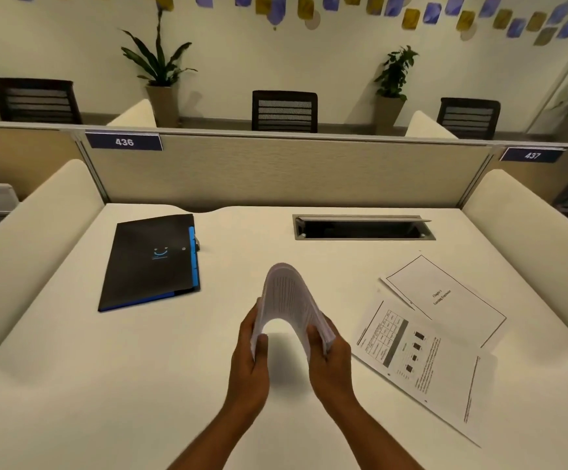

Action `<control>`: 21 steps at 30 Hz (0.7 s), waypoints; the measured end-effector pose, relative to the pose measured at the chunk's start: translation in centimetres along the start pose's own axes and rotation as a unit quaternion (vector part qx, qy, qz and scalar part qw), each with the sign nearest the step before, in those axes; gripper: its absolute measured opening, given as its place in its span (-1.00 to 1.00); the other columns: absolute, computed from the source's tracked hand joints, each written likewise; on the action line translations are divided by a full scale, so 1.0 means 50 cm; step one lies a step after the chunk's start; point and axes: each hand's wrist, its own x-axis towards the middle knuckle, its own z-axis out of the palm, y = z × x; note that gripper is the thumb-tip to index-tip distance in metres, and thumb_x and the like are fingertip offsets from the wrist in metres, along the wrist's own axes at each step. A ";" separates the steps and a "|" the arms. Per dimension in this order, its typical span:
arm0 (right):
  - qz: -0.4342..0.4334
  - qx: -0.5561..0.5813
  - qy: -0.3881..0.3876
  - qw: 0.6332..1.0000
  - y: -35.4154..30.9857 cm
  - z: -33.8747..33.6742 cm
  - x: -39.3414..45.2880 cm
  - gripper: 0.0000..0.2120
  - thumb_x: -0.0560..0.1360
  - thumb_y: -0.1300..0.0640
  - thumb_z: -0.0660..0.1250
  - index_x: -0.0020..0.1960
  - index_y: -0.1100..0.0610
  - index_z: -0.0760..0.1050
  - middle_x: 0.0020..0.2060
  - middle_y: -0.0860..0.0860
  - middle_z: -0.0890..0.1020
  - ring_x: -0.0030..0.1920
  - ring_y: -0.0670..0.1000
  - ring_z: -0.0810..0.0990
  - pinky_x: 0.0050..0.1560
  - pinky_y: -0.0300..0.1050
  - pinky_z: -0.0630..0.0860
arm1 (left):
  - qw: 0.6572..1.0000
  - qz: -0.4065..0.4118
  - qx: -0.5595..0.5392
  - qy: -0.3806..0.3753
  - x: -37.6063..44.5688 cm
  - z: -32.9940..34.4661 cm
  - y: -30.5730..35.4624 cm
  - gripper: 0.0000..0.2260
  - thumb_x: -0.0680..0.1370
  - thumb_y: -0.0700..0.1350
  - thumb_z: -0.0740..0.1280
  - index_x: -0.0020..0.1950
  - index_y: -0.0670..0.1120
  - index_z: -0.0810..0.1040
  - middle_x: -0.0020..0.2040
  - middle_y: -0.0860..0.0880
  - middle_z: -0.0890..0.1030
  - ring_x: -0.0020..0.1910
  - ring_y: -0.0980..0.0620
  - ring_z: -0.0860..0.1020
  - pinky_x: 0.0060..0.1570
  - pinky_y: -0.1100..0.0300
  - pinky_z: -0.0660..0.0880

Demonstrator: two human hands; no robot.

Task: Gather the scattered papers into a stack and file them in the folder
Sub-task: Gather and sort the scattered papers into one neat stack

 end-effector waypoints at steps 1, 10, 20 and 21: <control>0.002 -0.008 -0.014 1.000 0.003 0.005 -0.008 -0.70 0.61 0.08 0.26 0.31 -0.14 0.51 0.13 -0.22 0.67 0.17 -0.18 0.64 0.16 -0.26 0.59 | 1.000 0.000 0.003 -0.009 -0.003 0.005 -0.009 -0.56 0.62 0.00 0.19 0.49 0.07 0.22 0.40 0.08 0.38 0.34 0.09 0.40 0.34 0.10 0.35; 0.044 -0.036 -0.011 0.998 0.003 0.024 -0.018 -0.88 0.61 -0.07 0.20 -0.02 -0.17 0.51 -0.30 -0.31 0.65 -0.22 -0.17 0.63 -0.25 -0.34 0.54 | 0.999 -0.041 0.017 0.021 -0.017 0.004 -0.020 -0.40 0.50 0.27 0.15 0.45 -0.04 0.34 0.31 -0.06 0.51 0.27 -0.07 0.51 0.28 -0.09 0.47; 0.051 -0.089 0.036 0.994 0.044 0.019 -0.020 -0.77 0.64 0.07 0.25 -0.20 0.00 0.42 -0.51 -0.14 0.48 -0.45 -0.16 0.44 -0.44 -0.34 0.36 | 0.997 -0.036 0.058 0.031 0.001 -0.002 -0.040 -0.81 0.63 -0.10 0.17 0.18 0.15 0.40 0.04 0.09 0.56 0.08 -0.01 0.56 0.09 0.13 0.52; 0.056 -0.103 0.025 0.993 0.051 0.018 -0.019 -0.77 0.65 0.10 0.24 -0.19 -0.03 0.43 -0.48 -0.15 0.49 -0.44 -0.16 0.46 -0.43 -0.32 0.41 | 0.997 -0.035 0.057 0.025 0.000 0.000 -0.041 -0.77 0.62 -0.10 0.19 0.26 0.11 0.37 0.10 0.09 0.54 0.13 0.02 0.54 0.16 0.12 0.49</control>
